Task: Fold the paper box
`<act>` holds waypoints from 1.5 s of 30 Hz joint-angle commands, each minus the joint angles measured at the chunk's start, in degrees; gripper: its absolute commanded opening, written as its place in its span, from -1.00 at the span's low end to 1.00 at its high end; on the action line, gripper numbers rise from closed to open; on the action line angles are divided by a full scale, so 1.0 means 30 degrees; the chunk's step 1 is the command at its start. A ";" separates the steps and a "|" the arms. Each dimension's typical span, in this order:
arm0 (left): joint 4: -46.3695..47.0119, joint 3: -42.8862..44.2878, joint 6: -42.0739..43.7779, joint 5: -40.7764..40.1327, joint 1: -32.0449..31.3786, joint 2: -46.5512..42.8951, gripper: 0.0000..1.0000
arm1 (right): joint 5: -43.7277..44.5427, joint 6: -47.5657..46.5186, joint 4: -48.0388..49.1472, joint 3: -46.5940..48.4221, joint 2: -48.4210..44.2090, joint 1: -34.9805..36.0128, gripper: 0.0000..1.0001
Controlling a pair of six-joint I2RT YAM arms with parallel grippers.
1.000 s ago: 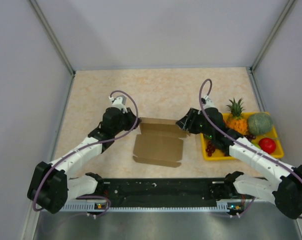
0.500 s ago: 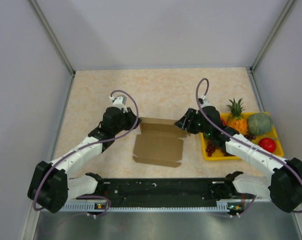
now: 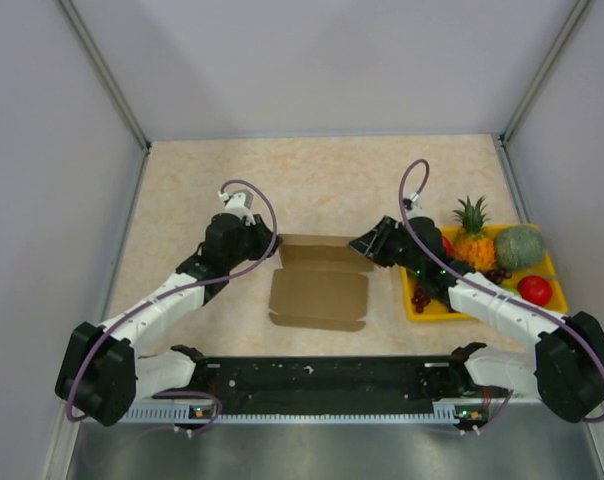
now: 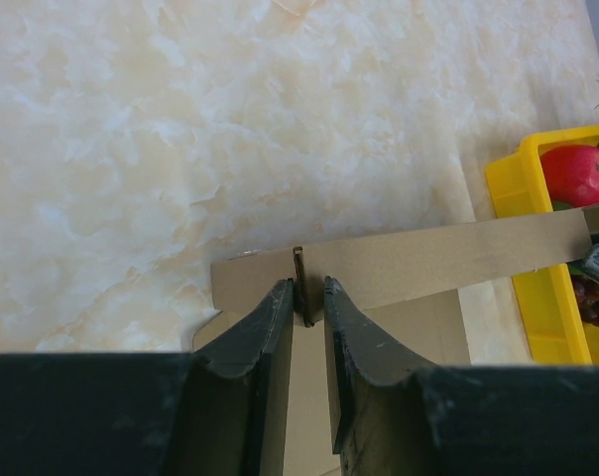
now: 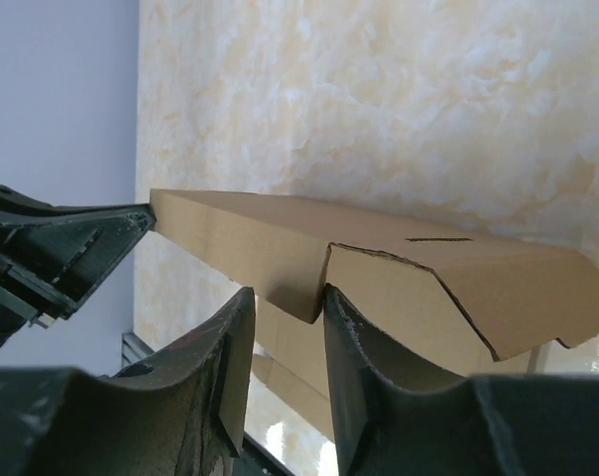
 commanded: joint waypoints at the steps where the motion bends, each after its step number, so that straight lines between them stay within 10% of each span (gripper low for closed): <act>1: -0.1371 0.0141 0.0490 0.0313 -0.0131 0.0465 -0.53 | 0.0064 0.1998 0.2828 -0.0884 -0.0210 -0.0299 -0.34; 16: -0.1313 0.0111 0.0490 0.0314 -0.0131 0.0348 -0.54 | 0.0182 0.4754 0.6636 -0.2469 0.0141 -0.0622 -1.00; 33: -0.3597 0.0699 0.1542 -0.0594 -0.0102 -0.2491 0.17 | -0.1283 0.8153 1.2324 -0.4053 0.2135 -0.1032 -1.00; 45: 0.1118 -0.4343 0.2335 -0.5980 -0.3173 -0.5427 0.04 | -0.1400 0.9589 1.1123 -0.3468 0.2018 -0.1208 -1.00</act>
